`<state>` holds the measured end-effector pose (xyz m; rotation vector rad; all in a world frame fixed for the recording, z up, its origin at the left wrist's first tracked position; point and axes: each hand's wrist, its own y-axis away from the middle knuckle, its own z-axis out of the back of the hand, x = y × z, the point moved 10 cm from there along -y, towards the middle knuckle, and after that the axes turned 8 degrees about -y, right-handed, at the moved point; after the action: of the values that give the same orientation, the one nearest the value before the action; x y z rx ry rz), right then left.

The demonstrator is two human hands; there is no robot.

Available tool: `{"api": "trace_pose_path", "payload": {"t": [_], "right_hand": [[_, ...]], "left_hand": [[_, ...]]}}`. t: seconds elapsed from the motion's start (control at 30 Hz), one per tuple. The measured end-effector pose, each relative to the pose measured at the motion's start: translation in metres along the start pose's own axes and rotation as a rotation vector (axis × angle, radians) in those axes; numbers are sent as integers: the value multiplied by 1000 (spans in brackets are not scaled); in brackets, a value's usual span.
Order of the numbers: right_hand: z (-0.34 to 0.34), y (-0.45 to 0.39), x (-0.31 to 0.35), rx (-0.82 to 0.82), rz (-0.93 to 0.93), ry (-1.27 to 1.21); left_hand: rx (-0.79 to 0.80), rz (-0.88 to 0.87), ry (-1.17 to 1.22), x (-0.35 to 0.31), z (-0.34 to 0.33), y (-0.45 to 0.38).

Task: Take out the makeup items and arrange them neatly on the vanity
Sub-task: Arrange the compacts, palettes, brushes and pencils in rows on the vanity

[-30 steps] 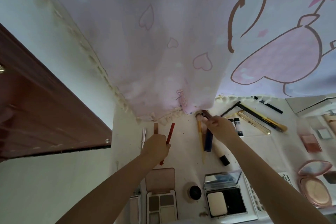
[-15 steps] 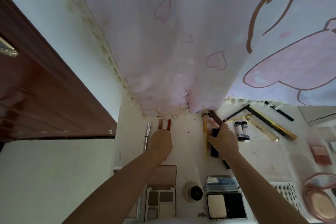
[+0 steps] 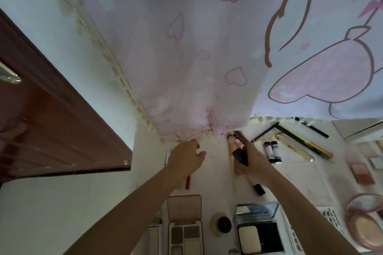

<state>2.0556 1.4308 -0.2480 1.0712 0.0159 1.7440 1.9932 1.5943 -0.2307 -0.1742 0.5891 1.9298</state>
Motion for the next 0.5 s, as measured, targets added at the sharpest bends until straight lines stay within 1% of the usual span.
{"api": "trace_pose_path", "payload": {"t": [0.1,0.13,0.17,0.23,0.27,0.33,0.37,0.43,0.5], "right_hand": [[5,9,19,46,51,62],[9,13,29,38,94,57],[14,17,37,24,132,37],[23,25,52,-4,202,30],[23,30,59,5,240,69],[14,34,67,75,284,169],[9,36,68,112,285,181],[1,38,68,164,279,169],[2,41,69,163,288,141]], "left_hand": [[63,-5,296,-1,0,1],[98,7,418,-2,-1,3],[121,7,490,-3,0,4],[141,-40,506,-8,3,7],[164,-68,514,-11,3,9],[222,-127,542,-18,1,14],[232,-160,538,-22,1,17],[214,-225,480,-29,3,20],[175,-269,436,-33,7,23]]}}
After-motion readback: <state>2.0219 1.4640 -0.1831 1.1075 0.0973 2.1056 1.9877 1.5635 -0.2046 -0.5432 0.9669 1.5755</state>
